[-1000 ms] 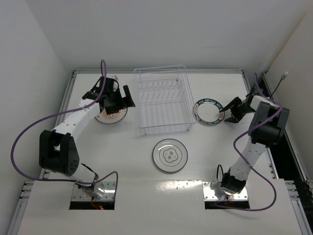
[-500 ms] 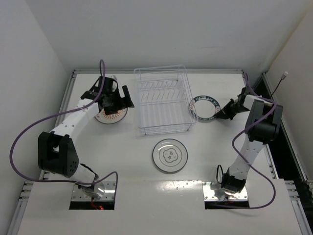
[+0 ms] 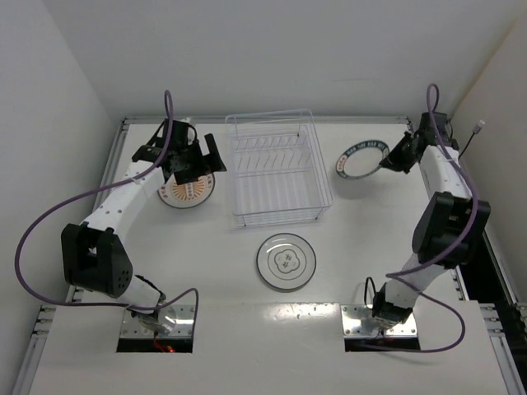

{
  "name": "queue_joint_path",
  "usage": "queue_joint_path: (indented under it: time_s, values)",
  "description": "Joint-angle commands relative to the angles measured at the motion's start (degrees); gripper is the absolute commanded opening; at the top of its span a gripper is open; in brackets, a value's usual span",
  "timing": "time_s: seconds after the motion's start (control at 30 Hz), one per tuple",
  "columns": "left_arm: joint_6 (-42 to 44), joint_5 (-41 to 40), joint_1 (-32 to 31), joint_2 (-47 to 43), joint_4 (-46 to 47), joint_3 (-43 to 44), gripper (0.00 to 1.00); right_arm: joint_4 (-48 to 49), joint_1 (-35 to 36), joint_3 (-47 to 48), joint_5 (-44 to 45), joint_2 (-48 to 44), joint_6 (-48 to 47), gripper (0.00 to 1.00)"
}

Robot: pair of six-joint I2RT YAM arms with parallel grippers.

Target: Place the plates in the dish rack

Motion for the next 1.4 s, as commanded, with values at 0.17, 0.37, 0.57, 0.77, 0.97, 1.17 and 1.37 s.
queue_joint_path:
  time_s: [0.17,0.37,0.57,0.77,0.97,1.17,1.37]
  values:
    - [1.8,-2.1,0.4,-0.6,-2.7,1.4,1.00,1.1,10.4,14.7,13.7,-8.4,-5.1,0.00]
    - [1.3,-2.1,0.4,-1.1,-2.2,0.9,1.00,1.1,19.7,22.8,22.4,-4.6,-14.0,0.00]
    - [2.4,-2.7,1.5,-0.6,-2.2,0.9,1.00,1.6,26.7,25.7,31.1,0.8,-19.2,0.00]
    - [2.9,-2.7,3.1,-0.6,-3.3,0.9,1.00,0.8,30.9,30.3,34.9,7.4,-21.0,0.00]
    - [4.1,-2.7,4.3,-1.1,-4.4,0.9,1.00,1.4,35.1,33.5,40.6,12.6,-23.6,0.00]
    - [4.1,-2.7,5.5,-1.7,-5.0,0.3,1.00,-3.3,38.9,39.9,47.1,19.9,-24.0,0.00]
    - [4.6,-3.4,7.6,-2.2,-4.5,-1.4,1.00,-3.9,41.9,38.5,45.2,21.2,-21.7,0.00]
